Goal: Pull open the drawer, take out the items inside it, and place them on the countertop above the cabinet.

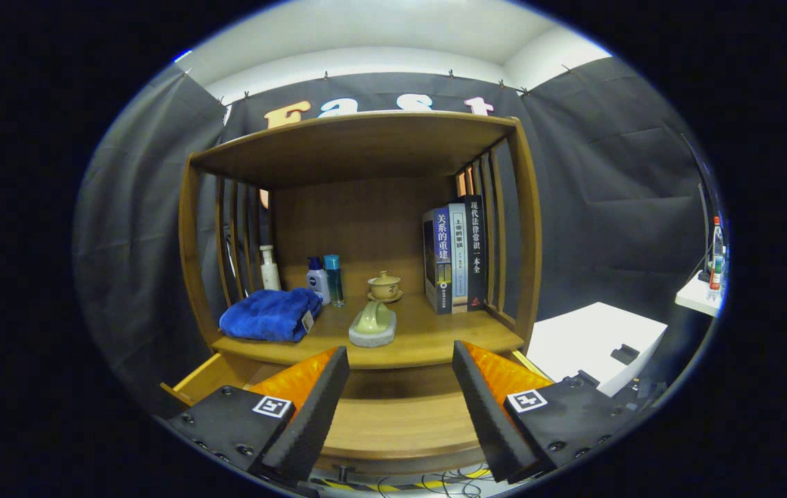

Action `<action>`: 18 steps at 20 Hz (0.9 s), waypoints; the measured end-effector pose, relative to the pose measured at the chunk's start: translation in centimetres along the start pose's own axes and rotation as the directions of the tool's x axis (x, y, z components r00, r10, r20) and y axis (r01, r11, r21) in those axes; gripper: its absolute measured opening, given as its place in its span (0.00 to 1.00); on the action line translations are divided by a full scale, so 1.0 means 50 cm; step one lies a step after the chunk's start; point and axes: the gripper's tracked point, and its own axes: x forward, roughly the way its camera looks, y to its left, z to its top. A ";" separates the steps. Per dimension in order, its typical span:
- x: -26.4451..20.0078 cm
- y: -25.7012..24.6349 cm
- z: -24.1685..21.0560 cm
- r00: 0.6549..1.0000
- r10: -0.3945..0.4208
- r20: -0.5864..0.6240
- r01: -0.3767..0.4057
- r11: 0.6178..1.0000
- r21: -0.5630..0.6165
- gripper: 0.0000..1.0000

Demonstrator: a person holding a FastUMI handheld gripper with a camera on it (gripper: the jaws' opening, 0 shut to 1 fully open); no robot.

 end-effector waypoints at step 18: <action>-0.088 -0.038 -0.238 0.991 -0.049 -0.123 0.052 0.998 0.021 0.98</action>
